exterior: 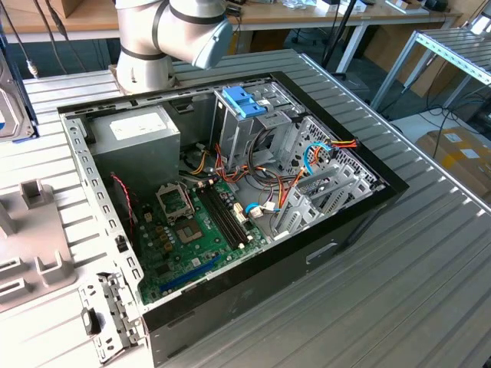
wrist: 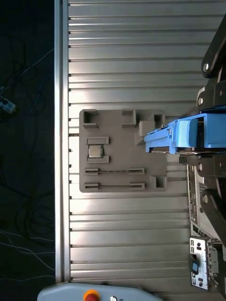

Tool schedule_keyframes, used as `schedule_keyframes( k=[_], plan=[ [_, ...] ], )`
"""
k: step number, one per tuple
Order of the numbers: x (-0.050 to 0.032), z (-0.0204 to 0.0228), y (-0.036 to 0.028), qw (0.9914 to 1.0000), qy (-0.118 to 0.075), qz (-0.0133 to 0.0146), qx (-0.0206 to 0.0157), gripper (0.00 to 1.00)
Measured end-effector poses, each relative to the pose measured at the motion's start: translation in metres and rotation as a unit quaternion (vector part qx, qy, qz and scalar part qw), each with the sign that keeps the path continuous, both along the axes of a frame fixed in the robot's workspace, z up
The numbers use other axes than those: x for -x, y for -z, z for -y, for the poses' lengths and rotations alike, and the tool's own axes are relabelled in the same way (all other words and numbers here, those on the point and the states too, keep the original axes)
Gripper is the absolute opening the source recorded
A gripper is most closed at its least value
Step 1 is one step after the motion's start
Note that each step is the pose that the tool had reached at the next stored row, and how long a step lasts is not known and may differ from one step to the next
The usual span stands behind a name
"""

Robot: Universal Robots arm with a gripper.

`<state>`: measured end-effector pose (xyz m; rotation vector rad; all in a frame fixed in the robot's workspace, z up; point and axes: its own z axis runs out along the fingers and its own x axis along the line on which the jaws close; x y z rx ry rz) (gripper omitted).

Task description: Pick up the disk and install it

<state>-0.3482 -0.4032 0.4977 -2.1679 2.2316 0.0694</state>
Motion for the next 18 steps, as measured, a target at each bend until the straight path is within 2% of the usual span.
schedule_keyframes(
  k=[18],
  plan=[
    [-0.0156,0.0063,0.0013,1.0,0.0,0.0,0.0,0.37]
  ],
)
